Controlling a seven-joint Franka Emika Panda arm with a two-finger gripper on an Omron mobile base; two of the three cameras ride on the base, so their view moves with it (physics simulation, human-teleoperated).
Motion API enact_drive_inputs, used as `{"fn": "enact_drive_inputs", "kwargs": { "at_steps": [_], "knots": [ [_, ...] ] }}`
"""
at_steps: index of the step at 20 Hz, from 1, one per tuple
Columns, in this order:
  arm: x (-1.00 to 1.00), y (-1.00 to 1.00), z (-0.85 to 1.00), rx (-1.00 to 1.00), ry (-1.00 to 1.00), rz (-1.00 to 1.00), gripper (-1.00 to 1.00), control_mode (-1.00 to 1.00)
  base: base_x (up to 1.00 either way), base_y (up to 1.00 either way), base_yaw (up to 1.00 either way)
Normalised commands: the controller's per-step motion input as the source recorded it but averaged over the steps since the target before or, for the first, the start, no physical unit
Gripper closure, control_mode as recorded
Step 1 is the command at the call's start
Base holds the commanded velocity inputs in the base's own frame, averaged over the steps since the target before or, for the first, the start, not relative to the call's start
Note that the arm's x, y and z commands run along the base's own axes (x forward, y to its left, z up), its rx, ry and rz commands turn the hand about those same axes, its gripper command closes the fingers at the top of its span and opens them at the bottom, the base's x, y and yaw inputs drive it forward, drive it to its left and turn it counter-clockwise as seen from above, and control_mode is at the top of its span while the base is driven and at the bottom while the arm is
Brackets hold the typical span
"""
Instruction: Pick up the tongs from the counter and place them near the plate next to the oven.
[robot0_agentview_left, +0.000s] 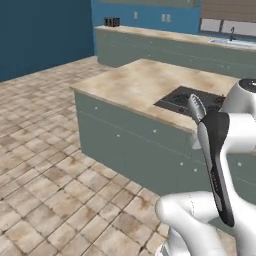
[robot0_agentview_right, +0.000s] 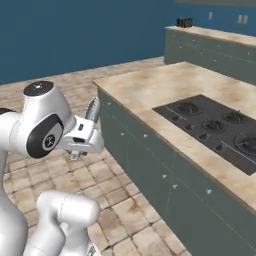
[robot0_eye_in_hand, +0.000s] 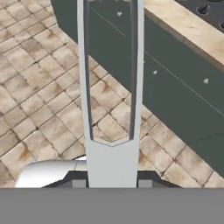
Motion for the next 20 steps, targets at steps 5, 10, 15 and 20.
{"fn": "enact_drive_inputs", "kwargs": {
  "at_steps": [5,10,15,20],
  "knots": [
    [0.00,0.00,0.00,0.00,0.00,0.00,1.00,1.00,0.44,0.35,0.49],
    [0.00,0.00,0.00,0.00,0.00,0.00,1.00,1.00,0.17,0.06,0.72],
    [0.00,0.00,0.00,0.00,0.00,0.00,1.00,1.00,0.03,0.00,0.81],
    [0.00,0.00,0.00,0.00,0.00,0.00,1.00,1.00,0.94,0.00,0.49]
  ]
}}
